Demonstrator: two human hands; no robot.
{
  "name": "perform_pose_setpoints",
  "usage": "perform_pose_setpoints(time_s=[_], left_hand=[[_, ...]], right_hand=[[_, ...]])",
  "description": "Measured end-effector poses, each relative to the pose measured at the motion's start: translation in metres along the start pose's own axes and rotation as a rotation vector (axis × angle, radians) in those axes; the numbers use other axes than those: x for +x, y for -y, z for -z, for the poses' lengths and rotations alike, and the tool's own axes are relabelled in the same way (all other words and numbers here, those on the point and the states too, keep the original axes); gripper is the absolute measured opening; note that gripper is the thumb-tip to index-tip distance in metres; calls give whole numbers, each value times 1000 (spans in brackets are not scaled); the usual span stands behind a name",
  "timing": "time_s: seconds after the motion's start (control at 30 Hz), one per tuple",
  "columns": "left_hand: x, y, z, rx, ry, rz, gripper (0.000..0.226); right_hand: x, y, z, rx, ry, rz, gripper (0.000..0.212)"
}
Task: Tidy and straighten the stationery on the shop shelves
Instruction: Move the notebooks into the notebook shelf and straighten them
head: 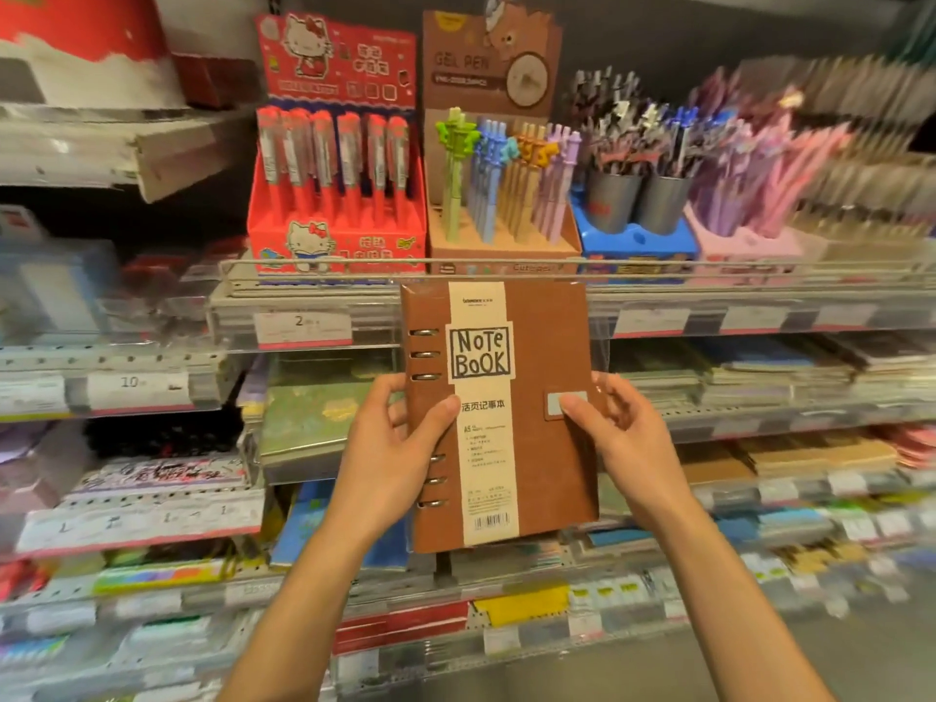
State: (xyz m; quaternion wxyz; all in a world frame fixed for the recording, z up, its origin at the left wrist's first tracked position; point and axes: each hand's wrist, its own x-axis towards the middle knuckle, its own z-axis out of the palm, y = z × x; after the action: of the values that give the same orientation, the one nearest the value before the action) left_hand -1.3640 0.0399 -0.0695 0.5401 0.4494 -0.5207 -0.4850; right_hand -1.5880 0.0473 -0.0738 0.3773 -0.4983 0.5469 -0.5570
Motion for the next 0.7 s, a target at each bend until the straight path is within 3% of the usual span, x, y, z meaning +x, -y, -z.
perform_pose_setpoints(time_s=[0.1,0.4,0.7], left_hand=[[-4,4,-20,48,15,-4,30],[-14,31,-93,108,-70,43,27],[-14,58,-106,99,-119,123,29]], right_hand=[[1,-9,22,8,3,-22,42],[24,-47,91,68,116,-73,31],[43,-73,97,126,236,-173,31]])
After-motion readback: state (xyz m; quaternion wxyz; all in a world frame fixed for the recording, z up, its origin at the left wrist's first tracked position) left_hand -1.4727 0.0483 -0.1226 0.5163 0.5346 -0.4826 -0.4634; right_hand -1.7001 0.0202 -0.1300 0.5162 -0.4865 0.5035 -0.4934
